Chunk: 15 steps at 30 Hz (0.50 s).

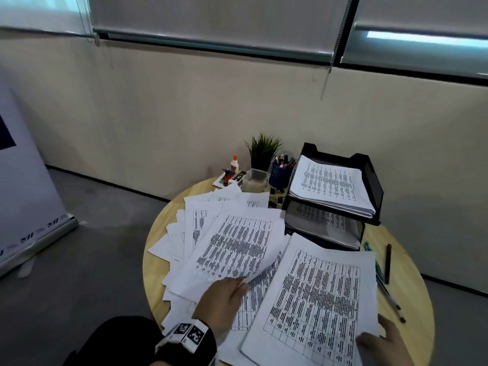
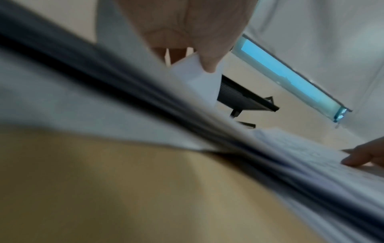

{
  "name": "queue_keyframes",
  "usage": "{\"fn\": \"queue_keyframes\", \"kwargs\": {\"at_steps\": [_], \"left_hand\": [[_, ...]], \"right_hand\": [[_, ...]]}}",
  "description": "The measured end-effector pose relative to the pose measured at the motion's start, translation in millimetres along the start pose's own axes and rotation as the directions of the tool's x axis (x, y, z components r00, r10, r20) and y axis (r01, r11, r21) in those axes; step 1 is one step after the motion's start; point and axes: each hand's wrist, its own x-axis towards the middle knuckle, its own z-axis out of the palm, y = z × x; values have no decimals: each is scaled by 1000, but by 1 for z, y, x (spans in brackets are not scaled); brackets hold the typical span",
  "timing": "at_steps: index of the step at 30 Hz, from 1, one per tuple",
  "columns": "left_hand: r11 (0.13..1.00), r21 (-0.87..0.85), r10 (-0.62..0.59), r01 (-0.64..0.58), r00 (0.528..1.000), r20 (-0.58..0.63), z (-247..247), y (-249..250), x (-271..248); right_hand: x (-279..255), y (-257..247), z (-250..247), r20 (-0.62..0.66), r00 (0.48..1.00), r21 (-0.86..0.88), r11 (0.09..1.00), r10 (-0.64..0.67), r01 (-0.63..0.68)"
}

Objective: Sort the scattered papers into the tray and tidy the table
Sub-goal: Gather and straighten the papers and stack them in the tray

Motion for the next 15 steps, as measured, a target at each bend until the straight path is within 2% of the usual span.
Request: {"fn": "queue_keyframes", "kwargs": {"at_steps": [2,4,6,10,15], "left_hand": [[988,-153,-8,18,998,64,-2,8,-6],[946,-316,-34,72,992,125,-1,14,-12],[917,-386,-44,105,985,164,0,20,-18],[918,-376,-29,121,970,242,4,45,-29],[953,-302,63,35,949,310,20,60,-43]], "right_hand": [[3,7,-3,18,999,38,998,-50,50],[2,14,-5,52,994,6,995,-97,97],[-2,18,-5,108,989,10,995,-102,102],[-10,18,-5,146,987,50,997,-65,58],[-7,23,-4,189,978,63,995,-93,82]]}}
